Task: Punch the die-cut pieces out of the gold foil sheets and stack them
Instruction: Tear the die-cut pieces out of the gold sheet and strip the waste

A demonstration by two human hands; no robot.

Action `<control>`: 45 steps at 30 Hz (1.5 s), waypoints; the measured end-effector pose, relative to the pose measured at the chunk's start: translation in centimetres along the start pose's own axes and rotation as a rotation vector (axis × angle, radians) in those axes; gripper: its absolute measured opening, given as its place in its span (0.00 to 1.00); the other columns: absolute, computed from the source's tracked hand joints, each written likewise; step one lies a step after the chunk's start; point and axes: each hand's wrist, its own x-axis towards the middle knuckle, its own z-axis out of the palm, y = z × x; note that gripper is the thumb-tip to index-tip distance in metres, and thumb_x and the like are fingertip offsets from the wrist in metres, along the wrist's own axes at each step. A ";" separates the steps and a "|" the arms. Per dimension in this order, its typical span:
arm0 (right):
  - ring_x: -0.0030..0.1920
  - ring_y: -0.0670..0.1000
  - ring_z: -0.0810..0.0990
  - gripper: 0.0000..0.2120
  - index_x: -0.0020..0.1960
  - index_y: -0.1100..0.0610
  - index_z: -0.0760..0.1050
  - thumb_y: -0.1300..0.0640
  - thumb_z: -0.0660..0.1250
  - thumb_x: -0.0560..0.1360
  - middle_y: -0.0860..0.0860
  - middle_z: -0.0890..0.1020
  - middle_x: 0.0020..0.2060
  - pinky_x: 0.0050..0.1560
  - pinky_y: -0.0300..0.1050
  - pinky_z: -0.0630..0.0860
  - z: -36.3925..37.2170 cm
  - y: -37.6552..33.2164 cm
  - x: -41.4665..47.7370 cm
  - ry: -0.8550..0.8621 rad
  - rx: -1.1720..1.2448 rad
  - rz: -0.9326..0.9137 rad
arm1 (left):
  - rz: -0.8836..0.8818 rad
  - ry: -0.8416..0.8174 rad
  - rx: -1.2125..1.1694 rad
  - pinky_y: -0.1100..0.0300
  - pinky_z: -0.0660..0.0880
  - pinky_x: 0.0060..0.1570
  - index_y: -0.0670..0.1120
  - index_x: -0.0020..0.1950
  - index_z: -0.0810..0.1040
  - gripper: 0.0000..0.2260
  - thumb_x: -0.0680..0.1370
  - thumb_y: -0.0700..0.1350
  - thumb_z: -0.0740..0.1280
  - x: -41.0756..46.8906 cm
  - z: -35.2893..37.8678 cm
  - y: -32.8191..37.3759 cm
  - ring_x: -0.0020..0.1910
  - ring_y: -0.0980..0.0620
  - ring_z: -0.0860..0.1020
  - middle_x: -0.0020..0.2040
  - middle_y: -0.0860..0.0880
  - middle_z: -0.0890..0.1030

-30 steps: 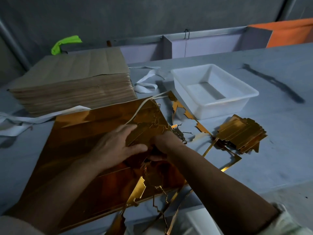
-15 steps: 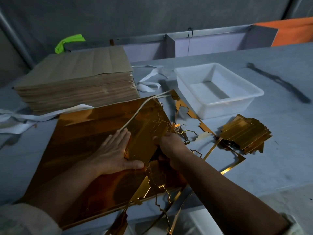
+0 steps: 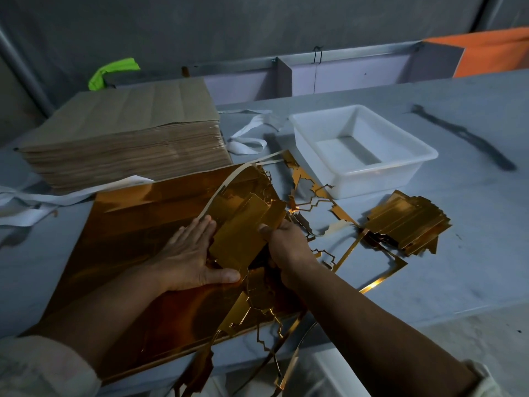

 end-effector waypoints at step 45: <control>0.25 0.51 0.71 0.05 0.38 0.57 0.74 0.60 0.65 0.73 0.54 0.73 0.29 0.24 0.39 0.67 -18.2 -5.4 -0.3 0.665 -0.046 -0.075 | -0.067 -0.039 -0.149 0.44 0.49 0.76 0.54 0.80 0.41 0.71 0.44 0.87 0.53 0.8 -1.4 -0.2 0.79 0.50 0.40 0.80 0.56 0.37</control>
